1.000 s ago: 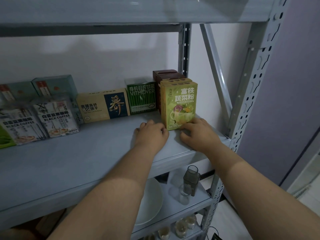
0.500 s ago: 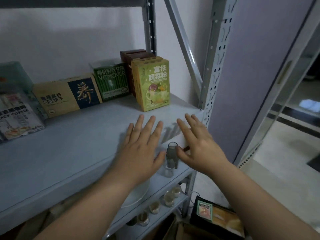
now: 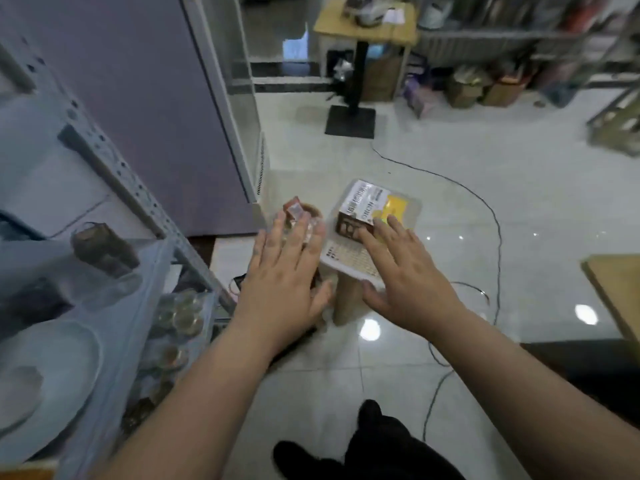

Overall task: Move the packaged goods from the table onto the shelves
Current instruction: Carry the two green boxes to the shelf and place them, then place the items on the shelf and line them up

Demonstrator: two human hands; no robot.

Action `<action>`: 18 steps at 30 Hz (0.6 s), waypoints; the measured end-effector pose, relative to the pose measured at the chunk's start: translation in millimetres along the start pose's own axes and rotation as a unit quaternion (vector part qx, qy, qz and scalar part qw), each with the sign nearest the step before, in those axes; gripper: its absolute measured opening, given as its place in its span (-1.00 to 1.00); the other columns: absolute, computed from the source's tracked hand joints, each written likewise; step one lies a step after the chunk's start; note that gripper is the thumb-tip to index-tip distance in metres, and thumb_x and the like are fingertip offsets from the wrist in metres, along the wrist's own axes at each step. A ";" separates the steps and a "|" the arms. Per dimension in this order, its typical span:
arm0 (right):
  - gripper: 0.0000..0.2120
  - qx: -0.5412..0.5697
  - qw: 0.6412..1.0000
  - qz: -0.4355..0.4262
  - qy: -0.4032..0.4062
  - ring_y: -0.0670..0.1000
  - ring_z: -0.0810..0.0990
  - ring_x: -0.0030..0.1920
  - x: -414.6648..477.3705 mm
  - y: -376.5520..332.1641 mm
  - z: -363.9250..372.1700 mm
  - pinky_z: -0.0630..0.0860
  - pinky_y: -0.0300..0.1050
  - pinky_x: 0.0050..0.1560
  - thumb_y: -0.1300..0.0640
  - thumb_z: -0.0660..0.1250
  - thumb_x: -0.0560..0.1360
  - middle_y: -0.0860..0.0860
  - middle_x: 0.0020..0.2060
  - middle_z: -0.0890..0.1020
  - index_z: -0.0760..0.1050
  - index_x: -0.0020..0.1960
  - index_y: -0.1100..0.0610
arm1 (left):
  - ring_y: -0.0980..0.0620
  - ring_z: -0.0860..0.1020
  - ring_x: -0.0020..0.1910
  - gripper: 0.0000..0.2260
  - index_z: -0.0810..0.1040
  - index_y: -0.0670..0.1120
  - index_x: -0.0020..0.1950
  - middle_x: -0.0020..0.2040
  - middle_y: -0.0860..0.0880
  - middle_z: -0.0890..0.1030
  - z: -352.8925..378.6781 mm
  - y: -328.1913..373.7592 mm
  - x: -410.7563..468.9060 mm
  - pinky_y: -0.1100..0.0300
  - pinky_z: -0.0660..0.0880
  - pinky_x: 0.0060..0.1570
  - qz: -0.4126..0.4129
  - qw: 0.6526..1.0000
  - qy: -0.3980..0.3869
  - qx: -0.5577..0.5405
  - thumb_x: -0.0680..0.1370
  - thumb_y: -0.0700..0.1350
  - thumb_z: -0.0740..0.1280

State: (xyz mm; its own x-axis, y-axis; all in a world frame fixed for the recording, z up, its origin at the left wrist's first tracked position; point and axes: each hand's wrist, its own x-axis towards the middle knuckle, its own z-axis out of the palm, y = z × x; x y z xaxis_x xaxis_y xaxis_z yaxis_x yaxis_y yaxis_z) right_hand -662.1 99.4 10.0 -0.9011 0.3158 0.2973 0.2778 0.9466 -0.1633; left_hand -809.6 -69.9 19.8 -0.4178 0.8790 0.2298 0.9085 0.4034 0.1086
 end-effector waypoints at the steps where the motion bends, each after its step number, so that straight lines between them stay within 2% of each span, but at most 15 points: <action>1: -0.34 -0.005 1.000 0.028 -0.006 0.34 0.30 0.51 -23.5 13.1 -4.4 0.28 0.32 0.46 -0.07 0.21 0.49 0.28 0.48 0.37 0.32 0.52 0.23 | -0.26 0.04 0.61 -0.28 0.15 -0.10 0.64 0.63 -0.16 0.16 7.1 20.5 3.8 -0.28 0.11 0.53 0.026 1.000 -0.008 -0.011 0.55 0.20 0.17; 6: -0.33 -0.024 0.986 0.166 -0.006 0.29 0.23 0.55 -136.3 65.4 -30.2 0.23 0.29 0.49 -0.03 0.23 0.49 0.25 0.51 0.32 0.27 0.55 0.20 | -0.28 0.09 0.60 -0.30 0.17 -0.12 0.63 0.61 -0.19 0.20 36.6 124.9 11.8 -0.28 0.16 0.51 0.148 0.987 -0.045 -0.032 0.56 0.20 0.14; 10: -0.30 -0.039 0.966 0.254 0.000 0.30 0.23 0.55 -237.7 103.2 -61.0 0.23 0.29 0.49 0.04 0.39 0.47 0.25 0.51 0.33 0.28 0.55 0.21 | -0.26 0.09 0.61 -0.29 0.12 -0.09 0.63 0.62 -0.14 0.18 54.1 229.6 11.5 -0.25 0.15 0.52 0.234 0.969 -0.072 -0.040 0.56 0.21 0.11; 15: -0.31 -0.063 0.937 0.344 -0.014 0.25 0.19 0.57 -358.7 149.6 -107.9 0.20 0.24 0.51 -0.01 0.33 0.50 0.21 0.53 0.30 0.24 0.56 0.18 | -0.20 -0.09 0.63 -0.30 0.01 -0.06 0.65 0.65 -0.10 0.07 75.0 358.0 -1.2 -0.21 0.01 0.57 0.308 0.941 -0.124 -0.062 0.59 0.24 0.03; 18: -0.33 -0.063 0.912 0.404 -0.006 0.27 0.25 0.54 -433.0 177.4 -136.4 0.29 0.29 0.47 0.00 0.34 0.48 0.21 0.49 0.35 0.31 0.53 0.19 | -0.21 -0.04 0.63 -0.31 0.05 -0.07 0.66 0.65 -0.10 0.11 82.7 443.0 -10.4 -0.21 0.05 0.56 0.354 0.921 -0.141 -0.078 0.60 0.22 0.05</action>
State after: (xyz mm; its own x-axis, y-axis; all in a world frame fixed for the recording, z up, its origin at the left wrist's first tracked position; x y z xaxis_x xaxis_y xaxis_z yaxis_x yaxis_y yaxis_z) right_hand -177.2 139.4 -19.4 -0.3878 0.9143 0.1173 0.8889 0.4046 -0.2150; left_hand -402.5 120.7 -14.6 0.3170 0.9477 0.0383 0.9324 -0.3188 0.1701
